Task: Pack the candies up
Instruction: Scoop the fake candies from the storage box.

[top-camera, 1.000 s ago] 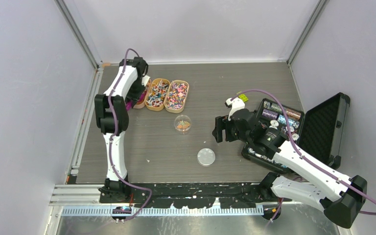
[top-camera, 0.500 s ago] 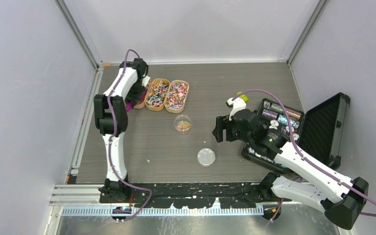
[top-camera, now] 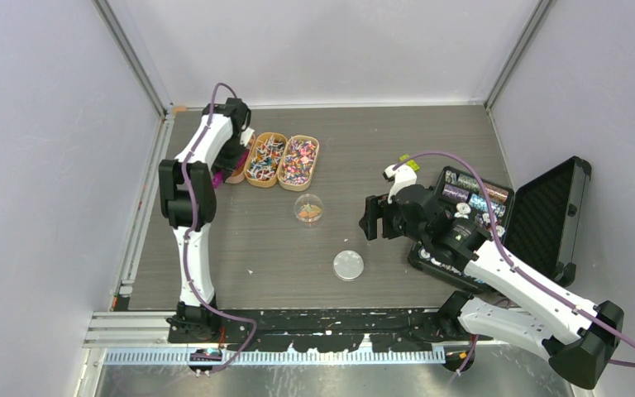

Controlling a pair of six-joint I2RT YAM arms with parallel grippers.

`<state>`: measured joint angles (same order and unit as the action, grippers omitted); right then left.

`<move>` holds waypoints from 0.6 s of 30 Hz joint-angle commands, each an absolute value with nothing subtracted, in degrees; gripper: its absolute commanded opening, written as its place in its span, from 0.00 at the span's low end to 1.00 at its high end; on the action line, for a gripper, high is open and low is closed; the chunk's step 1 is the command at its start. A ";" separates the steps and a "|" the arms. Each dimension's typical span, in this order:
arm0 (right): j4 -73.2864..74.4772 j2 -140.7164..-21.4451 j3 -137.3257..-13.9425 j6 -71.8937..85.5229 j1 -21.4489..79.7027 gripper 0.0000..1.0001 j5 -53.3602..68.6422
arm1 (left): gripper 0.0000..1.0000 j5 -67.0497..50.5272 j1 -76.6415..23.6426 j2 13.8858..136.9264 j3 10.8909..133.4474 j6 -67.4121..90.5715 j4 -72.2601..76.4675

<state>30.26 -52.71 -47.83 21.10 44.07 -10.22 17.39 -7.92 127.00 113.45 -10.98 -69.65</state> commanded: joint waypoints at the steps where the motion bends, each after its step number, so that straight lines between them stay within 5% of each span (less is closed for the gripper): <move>1: 27.60 -51.76 -48.10 20.48 44.03 0.78 -11.32 | 0.00 18.17 -8.17 124.75 113.56 -11.34 -67.08; 18: 27.84 -50.98 -48.24 20.43 44.04 0.79 -11.33 | 0.00 17.79 -8.17 123.31 112.81 -10.70 -63.93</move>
